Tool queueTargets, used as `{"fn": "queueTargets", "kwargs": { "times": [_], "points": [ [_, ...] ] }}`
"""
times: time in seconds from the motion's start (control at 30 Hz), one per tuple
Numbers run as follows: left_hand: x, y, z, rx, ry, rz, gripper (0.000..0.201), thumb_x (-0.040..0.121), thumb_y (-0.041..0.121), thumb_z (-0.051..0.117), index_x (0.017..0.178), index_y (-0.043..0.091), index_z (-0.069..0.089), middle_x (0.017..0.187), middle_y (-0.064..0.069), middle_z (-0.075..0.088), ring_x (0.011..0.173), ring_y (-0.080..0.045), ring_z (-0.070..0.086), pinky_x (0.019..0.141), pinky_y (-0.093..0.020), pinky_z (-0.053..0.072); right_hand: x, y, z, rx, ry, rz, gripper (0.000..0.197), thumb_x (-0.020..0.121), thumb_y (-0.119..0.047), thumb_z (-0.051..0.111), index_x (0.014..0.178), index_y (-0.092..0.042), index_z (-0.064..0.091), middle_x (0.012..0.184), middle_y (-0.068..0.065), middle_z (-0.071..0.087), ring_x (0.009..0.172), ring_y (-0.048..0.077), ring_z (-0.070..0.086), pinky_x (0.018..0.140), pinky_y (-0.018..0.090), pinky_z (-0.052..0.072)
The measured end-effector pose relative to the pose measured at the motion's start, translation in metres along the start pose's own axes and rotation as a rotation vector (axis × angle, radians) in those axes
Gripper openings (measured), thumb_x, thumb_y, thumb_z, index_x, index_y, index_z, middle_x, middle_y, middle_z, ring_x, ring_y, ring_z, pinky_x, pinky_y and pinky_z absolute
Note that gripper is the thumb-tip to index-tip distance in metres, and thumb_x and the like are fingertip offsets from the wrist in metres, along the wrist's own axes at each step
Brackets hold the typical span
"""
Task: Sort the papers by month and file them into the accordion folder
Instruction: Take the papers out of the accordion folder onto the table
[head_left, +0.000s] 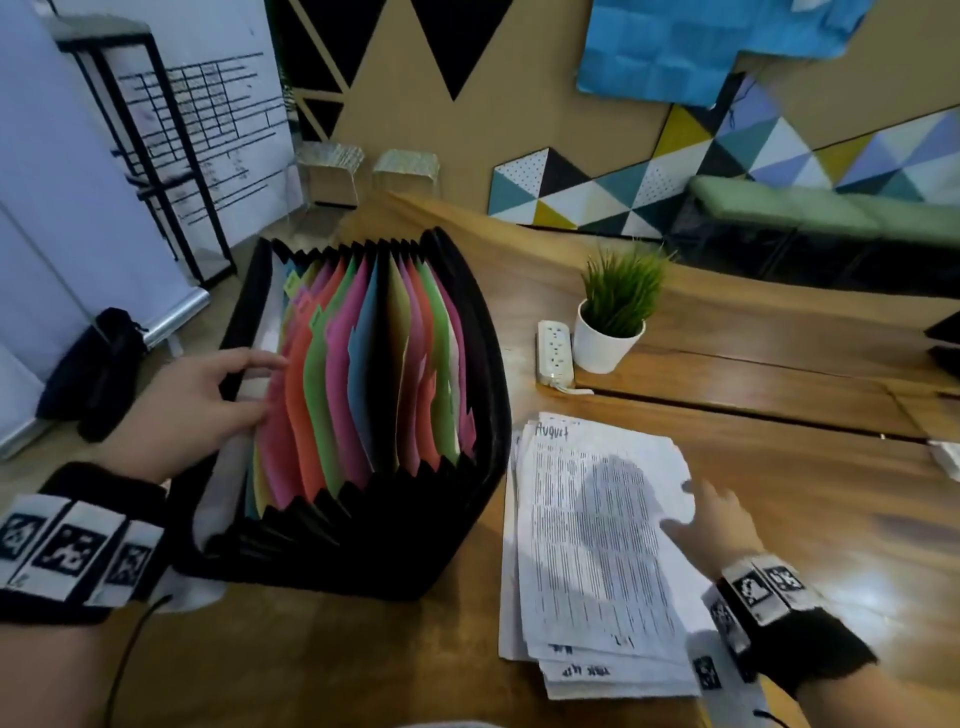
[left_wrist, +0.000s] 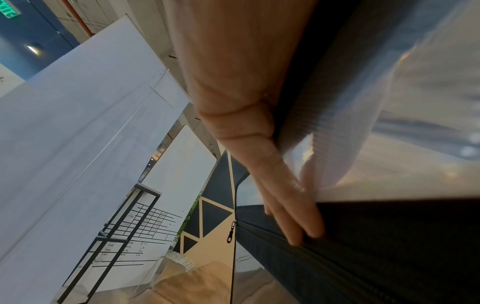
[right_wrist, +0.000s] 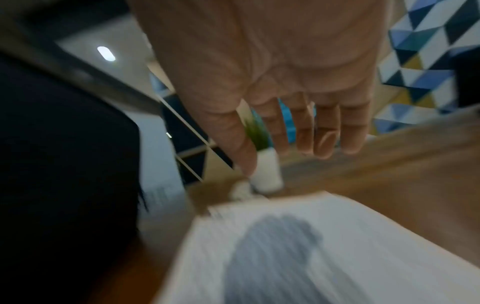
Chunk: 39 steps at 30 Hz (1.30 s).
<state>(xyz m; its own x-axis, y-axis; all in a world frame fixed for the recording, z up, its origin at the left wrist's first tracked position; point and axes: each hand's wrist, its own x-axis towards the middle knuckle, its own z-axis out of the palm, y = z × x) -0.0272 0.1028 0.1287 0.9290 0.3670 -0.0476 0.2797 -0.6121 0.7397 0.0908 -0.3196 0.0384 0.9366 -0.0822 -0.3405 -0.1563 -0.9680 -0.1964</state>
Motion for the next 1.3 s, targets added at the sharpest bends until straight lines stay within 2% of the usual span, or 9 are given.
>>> {"fn": "queueTargets", "kwargs": {
  "times": [0.17,0.3,0.47,0.6,0.8,0.97,1.0,1.13,1.3],
  "points": [
    [0.002,-0.003,-0.001,0.033,0.007,0.006,0.044,0.074,0.01,0.071,0.096,0.048,0.065,0.111,0.012,0.067,0.088,-0.027,0.067,0.085,-0.045,0.05,-0.049,-0.112,-0.088,0.293,0.303,-0.573,0.02,0.087,-0.022,0.061,0.105,-0.015,0.062,0.099,-0.003,0.061,0.083,0.011,0.056,0.074,0.021,0.042],
    [0.002,-0.003,-0.001,0.058,0.01,-0.009,0.045,0.079,0.007,0.068,0.1,0.047,0.062,0.113,0.018,0.064,0.087,-0.001,0.064,0.089,-0.041,0.051,-0.082,-0.191,-0.111,0.408,0.1,-0.84,0.013,0.088,-0.014,0.057,0.099,-0.017,0.065,0.088,-0.008,0.064,0.083,0.008,0.062,0.077,0.019,0.051],
    [0.0,-0.002,-0.004,0.116,-0.003,-0.028,0.041,0.072,0.031,0.065,0.1,0.06,0.057,0.107,0.032,0.062,0.084,-0.018,0.068,0.079,-0.048,0.055,-0.06,-0.236,-0.08,-0.271,-0.057,-0.681,0.018,0.09,-0.012,0.049,0.098,0.0,0.062,0.089,0.003,0.06,0.086,0.023,0.061,0.063,0.025,0.044],
    [0.003,-0.006,0.0,0.066,0.044,0.011,0.043,0.079,0.003,0.067,0.109,0.033,0.065,0.112,0.014,0.062,0.084,0.003,0.053,0.059,-0.014,0.04,-0.051,-0.241,-0.059,-0.434,-0.034,-0.527,0.037,0.092,-0.023,0.052,0.06,-0.009,0.041,0.058,0.0,0.041,0.052,0.013,0.044,0.043,0.022,0.029],
    [0.006,-0.011,0.002,0.012,0.052,0.033,0.042,0.079,-0.005,0.065,0.11,0.023,0.066,0.109,0.009,0.061,0.09,0.004,0.052,0.058,-0.005,0.035,-0.045,-0.234,-0.042,-0.32,-0.153,-0.641,0.054,0.088,-0.019,0.057,0.066,-0.033,0.01,0.065,-0.003,0.023,0.072,0.021,0.038,0.05,0.02,0.023],
    [0.007,-0.012,0.005,0.001,0.044,0.058,0.041,0.08,-0.008,0.062,0.112,0.017,0.066,0.11,0.007,0.058,0.096,0.005,0.026,0.053,-0.005,0.038,-0.04,-0.232,-0.061,-0.273,-0.105,-0.618,0.034,0.089,-0.006,0.046,0.06,-0.018,0.034,0.064,0.0,0.036,0.062,0.017,0.041,0.053,0.022,0.032],
    [0.007,-0.011,0.005,-0.017,0.038,0.043,0.04,0.081,-0.009,0.062,0.111,0.018,0.066,0.11,0.007,0.058,0.056,0.002,0.026,0.054,-0.004,0.039,-0.041,-0.227,-0.073,-0.223,-0.052,-0.628,0.028,0.087,-0.003,0.045,0.061,-0.012,0.04,0.066,0.002,0.043,0.06,0.016,0.043,0.051,0.022,0.032],
    [0.006,-0.016,0.0,0.03,0.049,0.027,0.041,0.076,0.008,0.069,0.102,0.04,0.065,0.105,0.01,0.066,0.074,0.003,0.055,0.069,-0.016,0.046,-0.046,-0.184,-0.132,0.138,0.167,-0.649,0.038,0.081,0.0,0.051,0.116,-0.012,0.059,0.107,0.007,0.064,0.094,0.022,0.06,0.079,0.024,0.044],
    [0.003,-0.013,-0.003,0.062,0.032,0.021,0.045,0.072,0.013,0.072,0.089,0.054,0.061,0.107,0.011,0.066,0.1,-0.011,0.059,0.08,-0.029,0.043,-0.048,-0.103,-0.168,0.63,0.191,-0.44,0.039,0.079,0.005,0.058,0.11,-0.019,0.055,0.082,0.002,0.07,0.065,0.018,0.065,0.057,0.032,0.052]
  ]
}}
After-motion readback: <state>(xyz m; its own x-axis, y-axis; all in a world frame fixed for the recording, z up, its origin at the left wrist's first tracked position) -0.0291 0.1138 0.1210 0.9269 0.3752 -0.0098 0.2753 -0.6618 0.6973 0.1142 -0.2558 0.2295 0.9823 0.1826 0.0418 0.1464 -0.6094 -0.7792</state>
